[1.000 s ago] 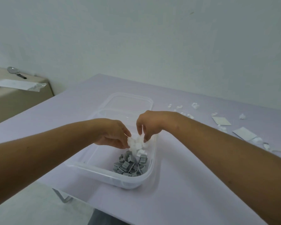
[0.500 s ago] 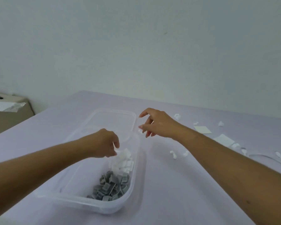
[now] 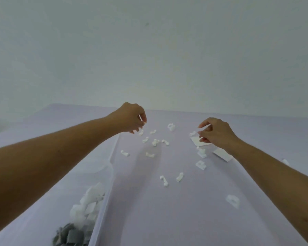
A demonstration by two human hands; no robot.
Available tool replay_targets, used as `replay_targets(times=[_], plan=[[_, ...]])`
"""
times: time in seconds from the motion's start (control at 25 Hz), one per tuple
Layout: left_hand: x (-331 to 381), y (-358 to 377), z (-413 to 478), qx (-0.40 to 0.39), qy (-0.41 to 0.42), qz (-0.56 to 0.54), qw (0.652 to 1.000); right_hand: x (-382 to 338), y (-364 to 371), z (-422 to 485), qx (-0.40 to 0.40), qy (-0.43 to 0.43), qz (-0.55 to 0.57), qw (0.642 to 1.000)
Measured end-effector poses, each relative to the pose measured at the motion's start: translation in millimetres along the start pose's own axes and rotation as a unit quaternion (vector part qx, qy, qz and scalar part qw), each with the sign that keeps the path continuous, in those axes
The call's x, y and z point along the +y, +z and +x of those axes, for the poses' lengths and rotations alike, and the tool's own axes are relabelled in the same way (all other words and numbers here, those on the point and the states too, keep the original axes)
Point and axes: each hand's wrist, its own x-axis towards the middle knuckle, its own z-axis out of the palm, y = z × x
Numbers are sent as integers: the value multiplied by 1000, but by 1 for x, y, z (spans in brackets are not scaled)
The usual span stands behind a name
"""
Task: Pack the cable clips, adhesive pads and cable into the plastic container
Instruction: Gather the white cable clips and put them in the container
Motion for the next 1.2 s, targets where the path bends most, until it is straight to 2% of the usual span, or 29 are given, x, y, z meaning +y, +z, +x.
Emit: replay_targets(times=[0.2, 0.44, 0.68, 0.84, 0.96, 1.04, 1.08, 1.12, 1.2], plan=[[-5, 46, 90, 16, 36, 68, 997, 20, 25, 59, -1, -34, -66, 997], [-34, 91, 174, -4, 15, 82, 997, 33, 94, 113, 6, -42, -135, 990], [-53, 106, 197, -2, 16, 74, 997, 35, 126, 127, 32, -60, -206, 976], [-46, 110, 200, -2, 51, 70, 996, 43, 118, 125, 27, -95, -185, 978], [-37, 119, 199, -24, 106, 98, 989, 50, 99, 120, 56, -107, -111, 986], [-34, 130, 200, -36, 122, 117, 985, 52, 82, 120, 77, -55, 4, 996], [-32, 136, 200, -38, 121, 119, 985, 53, 72, 121, 78, -6, 103, 992], [-31, 141, 200, -34, 116, 118, 986, 54, 64, 122, 69, 49, 229, 970], [-27, 149, 198, -16, 97, 110, 989, 58, 49, 123, 48, 143, 455, 877]])
